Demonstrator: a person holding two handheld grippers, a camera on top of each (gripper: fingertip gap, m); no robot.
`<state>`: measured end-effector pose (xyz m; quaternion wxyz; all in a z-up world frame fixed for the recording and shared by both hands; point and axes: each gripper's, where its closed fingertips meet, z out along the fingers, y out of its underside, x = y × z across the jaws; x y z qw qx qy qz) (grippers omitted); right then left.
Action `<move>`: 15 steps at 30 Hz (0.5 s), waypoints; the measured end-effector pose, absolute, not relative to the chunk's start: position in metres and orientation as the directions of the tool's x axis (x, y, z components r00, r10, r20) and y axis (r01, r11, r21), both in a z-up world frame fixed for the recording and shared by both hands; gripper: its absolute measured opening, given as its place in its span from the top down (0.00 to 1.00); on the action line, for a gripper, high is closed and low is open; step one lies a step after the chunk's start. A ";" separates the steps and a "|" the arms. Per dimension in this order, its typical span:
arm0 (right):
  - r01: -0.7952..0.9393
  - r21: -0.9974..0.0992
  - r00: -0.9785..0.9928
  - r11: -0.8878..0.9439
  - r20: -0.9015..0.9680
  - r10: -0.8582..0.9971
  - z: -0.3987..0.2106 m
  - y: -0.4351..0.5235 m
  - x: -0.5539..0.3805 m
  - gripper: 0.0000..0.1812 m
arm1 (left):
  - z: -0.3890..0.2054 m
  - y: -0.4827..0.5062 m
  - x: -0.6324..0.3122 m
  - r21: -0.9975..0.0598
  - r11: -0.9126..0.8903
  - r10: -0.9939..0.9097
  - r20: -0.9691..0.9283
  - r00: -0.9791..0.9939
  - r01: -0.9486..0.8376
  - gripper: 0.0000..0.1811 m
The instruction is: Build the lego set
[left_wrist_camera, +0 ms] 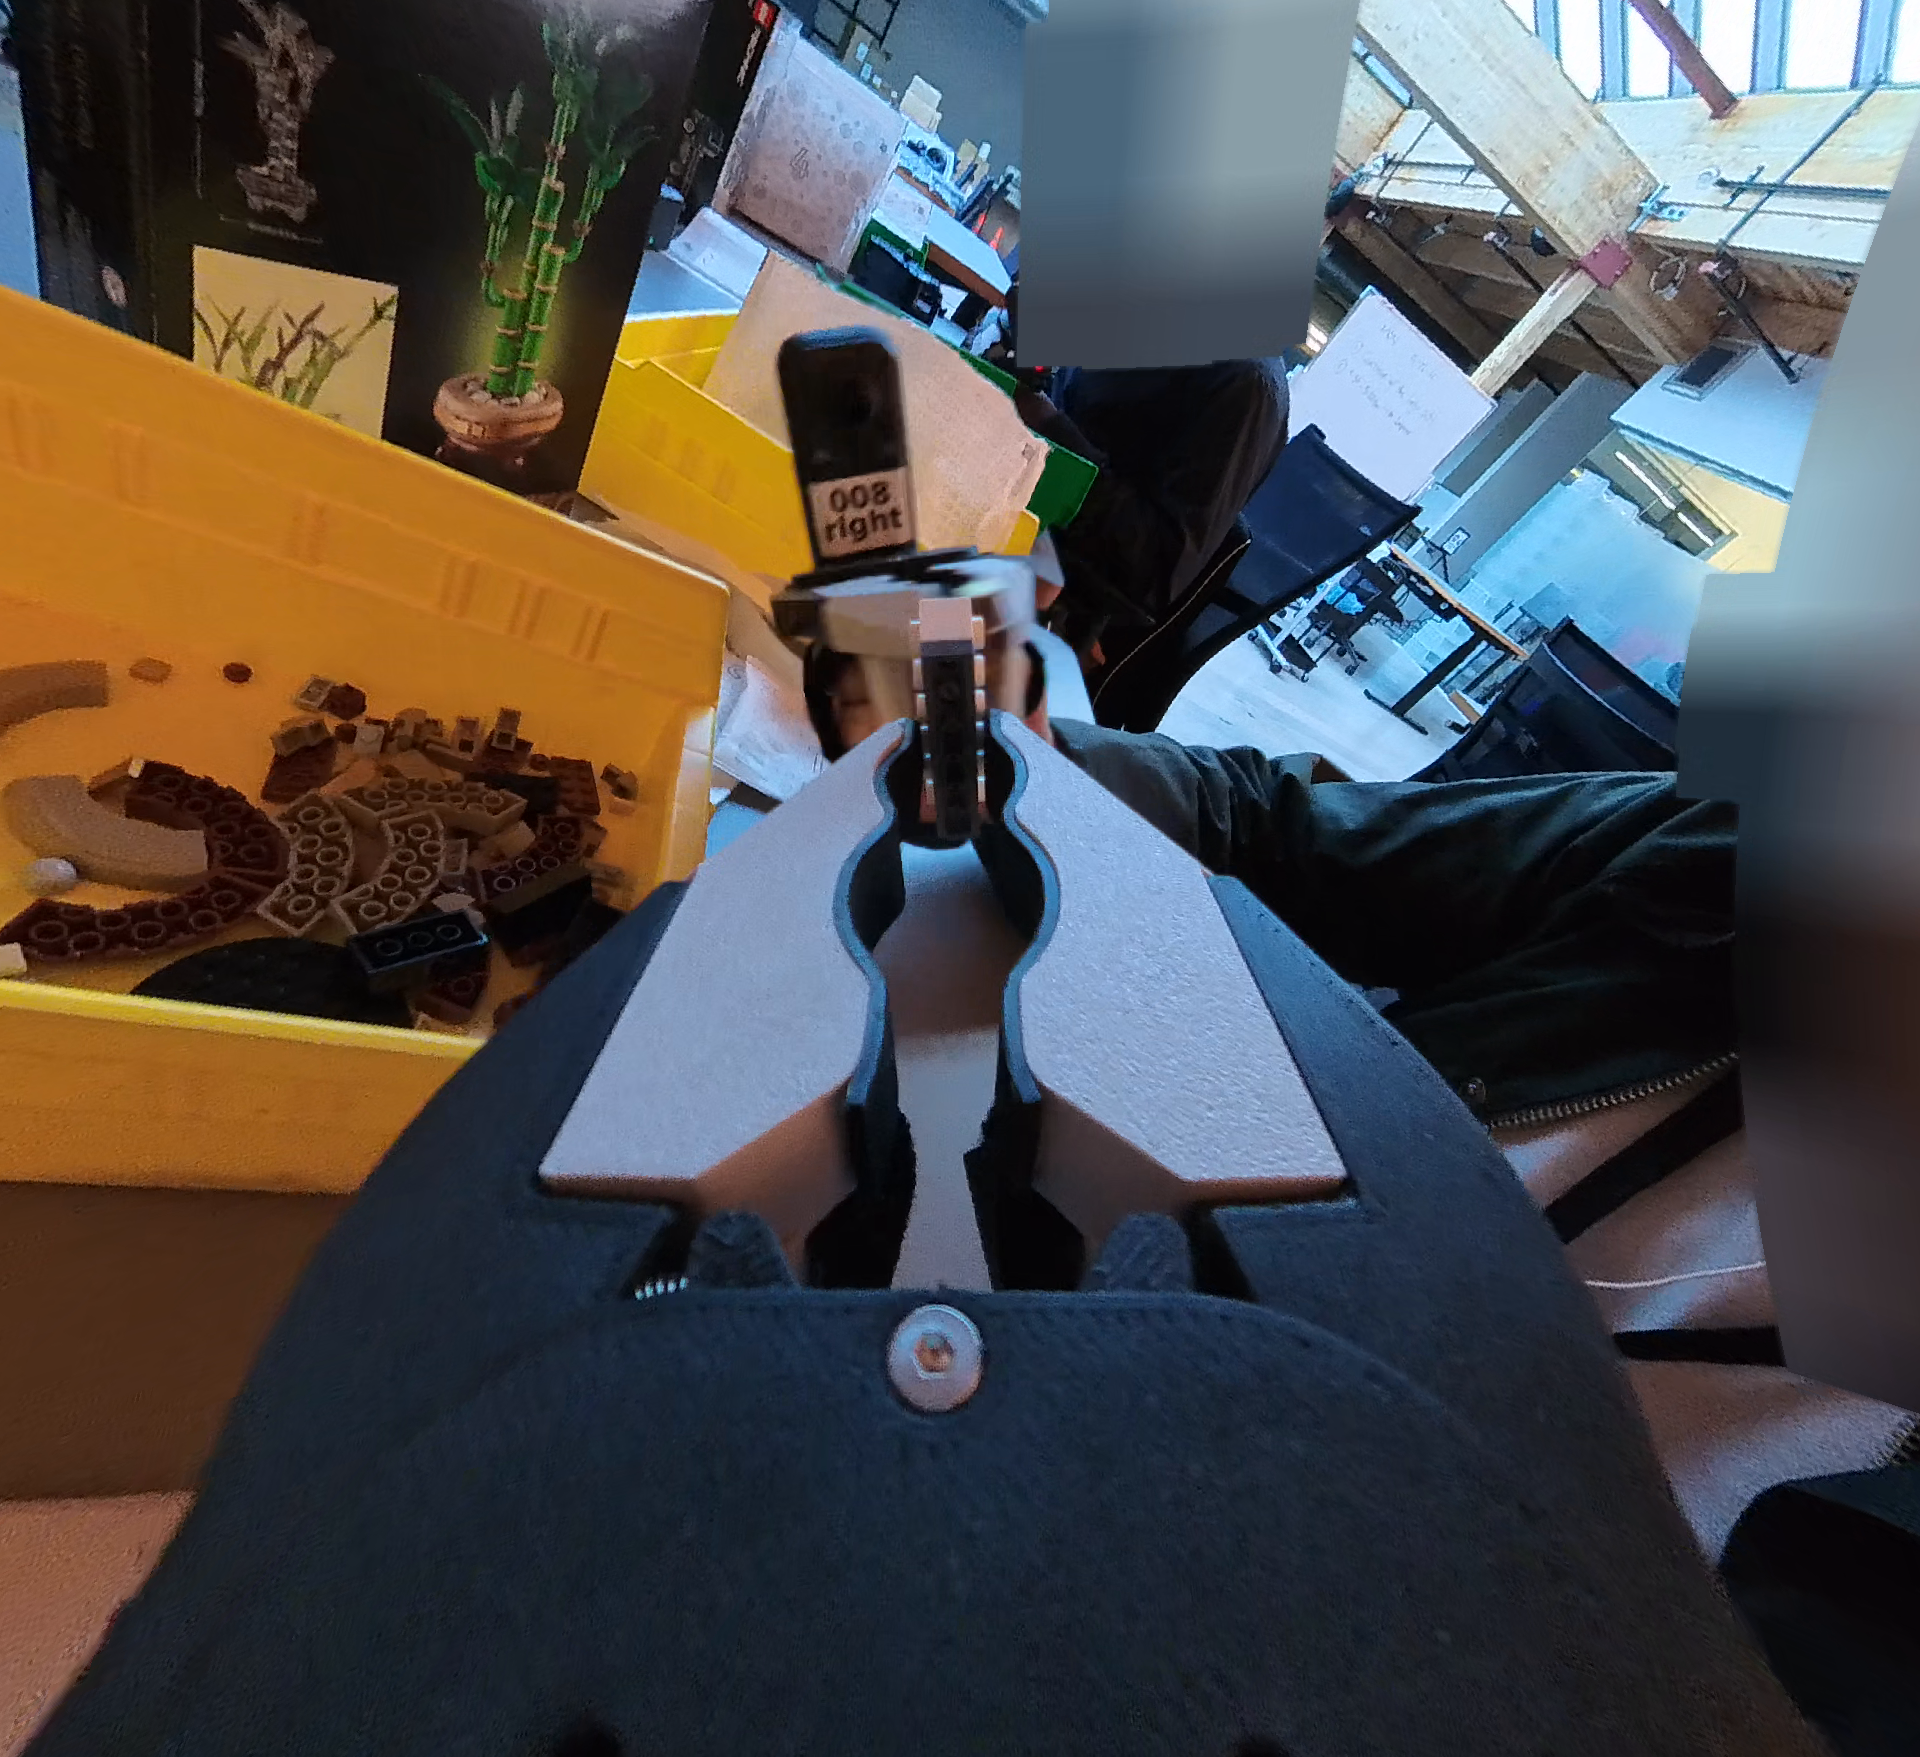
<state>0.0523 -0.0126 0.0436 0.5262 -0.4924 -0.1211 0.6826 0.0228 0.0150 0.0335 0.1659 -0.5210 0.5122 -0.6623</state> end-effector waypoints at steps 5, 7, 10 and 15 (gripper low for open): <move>-0.460 -0.855 0.705 -0.242 -0.517 0.486 -0.020 0.048 0.095 0.97 | 0.005 0.018 0.024 -0.814 -0.374 -0.784 0.533 -0.318 -0.445 0.95; -0.444 -0.862 0.746 -0.245 -0.507 0.431 -0.024 0.051 0.104 0.94 | 0.000 0.016 0.026 -0.808 -0.361 -0.789 0.530 -0.310 -0.465 0.95; -0.450 -0.867 0.776 -0.212 -0.498 0.387 -0.024 0.053 0.111 0.82 | -0.002 0.013 0.026 -0.803 -0.352 -0.787 0.532 -0.313 -0.482 0.95; -0.428 -0.891 0.690 -0.151 -0.430 0.582 0.005 0.036 0.078 0.83 | -0.003 0.007 0.026 -0.789 -0.355 -0.763 0.555 -0.333 -0.501 0.95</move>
